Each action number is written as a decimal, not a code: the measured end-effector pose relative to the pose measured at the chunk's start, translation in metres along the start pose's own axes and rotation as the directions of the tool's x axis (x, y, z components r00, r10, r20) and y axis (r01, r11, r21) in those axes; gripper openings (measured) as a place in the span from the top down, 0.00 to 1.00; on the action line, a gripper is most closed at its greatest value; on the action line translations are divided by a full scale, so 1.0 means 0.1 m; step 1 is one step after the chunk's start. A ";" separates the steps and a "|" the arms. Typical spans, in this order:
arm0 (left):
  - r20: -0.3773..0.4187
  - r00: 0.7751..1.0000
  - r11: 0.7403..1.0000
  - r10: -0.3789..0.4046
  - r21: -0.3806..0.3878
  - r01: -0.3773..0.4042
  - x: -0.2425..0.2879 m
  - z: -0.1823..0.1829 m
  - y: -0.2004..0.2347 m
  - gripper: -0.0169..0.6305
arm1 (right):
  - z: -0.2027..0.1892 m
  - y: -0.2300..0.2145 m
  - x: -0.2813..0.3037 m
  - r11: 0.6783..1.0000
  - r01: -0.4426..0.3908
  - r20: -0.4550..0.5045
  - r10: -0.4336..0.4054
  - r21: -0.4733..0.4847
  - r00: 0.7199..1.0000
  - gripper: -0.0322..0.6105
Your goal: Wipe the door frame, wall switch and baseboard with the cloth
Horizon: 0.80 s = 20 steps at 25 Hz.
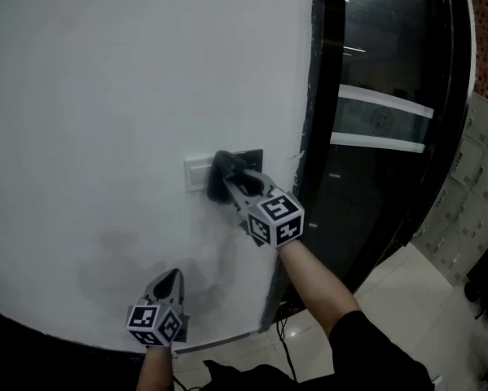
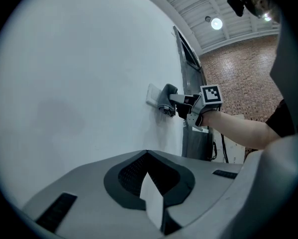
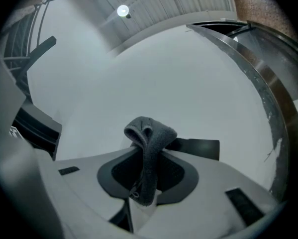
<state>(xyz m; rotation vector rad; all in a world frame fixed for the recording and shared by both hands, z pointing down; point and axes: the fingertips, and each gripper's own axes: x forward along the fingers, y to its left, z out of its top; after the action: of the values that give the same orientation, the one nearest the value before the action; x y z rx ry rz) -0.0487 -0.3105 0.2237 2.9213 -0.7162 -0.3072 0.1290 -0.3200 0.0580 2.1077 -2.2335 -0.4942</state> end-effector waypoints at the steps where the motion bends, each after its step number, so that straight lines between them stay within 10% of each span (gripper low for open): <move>1: -0.001 1.000 1.000 -0.006 0.001 0.006 0.02 0.00 -0.02 0.99 | -0.01 -0.04 -0.02 1.000 0.002 -0.001 -0.002 0.008 1.000 0.82; 20: -0.052 0.996 0.998 -0.067 0.013 0.068 0.33 -0.19 -0.27 0.99 | -0.05 -0.68 -0.35 0.996 0.068 -0.009 -0.068 -0.063 0.998 0.82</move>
<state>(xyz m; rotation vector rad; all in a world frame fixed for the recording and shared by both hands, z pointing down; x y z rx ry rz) -0.0035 -0.3012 0.2321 2.9602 -0.6163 -0.2337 0.1986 -0.2885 0.0522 2.1557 -2.1170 -0.5467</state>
